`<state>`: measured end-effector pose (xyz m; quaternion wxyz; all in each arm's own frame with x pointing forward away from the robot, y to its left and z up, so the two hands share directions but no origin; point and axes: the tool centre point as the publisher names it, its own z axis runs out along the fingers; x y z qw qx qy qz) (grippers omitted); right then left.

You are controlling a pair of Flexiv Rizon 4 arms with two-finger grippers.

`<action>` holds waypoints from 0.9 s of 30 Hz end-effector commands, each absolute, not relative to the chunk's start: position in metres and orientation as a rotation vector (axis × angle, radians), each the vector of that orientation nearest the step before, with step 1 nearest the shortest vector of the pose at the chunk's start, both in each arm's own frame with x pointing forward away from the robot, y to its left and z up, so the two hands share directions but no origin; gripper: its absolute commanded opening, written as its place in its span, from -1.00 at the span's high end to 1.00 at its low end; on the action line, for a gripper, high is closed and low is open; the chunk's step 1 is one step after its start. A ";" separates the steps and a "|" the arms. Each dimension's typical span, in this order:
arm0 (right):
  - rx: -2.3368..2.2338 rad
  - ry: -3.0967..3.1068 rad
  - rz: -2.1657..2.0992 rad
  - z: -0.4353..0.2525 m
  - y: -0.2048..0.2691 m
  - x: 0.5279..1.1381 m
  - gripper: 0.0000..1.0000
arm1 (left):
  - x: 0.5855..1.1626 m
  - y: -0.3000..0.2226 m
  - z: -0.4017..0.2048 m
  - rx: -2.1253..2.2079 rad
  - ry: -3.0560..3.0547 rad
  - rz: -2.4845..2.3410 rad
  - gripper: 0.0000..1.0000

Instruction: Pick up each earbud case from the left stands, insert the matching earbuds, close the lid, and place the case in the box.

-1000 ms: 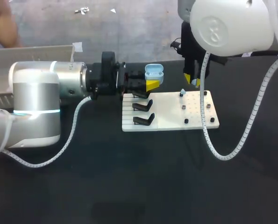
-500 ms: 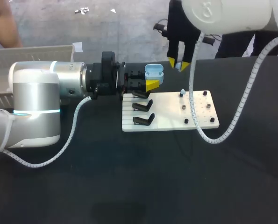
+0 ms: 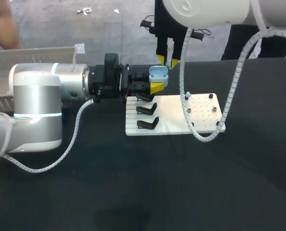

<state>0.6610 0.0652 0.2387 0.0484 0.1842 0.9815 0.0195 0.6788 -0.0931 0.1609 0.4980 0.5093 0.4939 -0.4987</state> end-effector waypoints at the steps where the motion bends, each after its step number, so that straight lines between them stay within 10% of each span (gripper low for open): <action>1: 0.573 2.999 0.033 0.238 0.074 0.664 1.00 | 0.678 -0.093 0.160 1.228 1.190 -1.203 1.00; 27: 0.586 3.023 0.018 0.217 0.077 0.667 1.00 | 0.678 -0.093 0.160 1.228 1.190 -1.203 1.00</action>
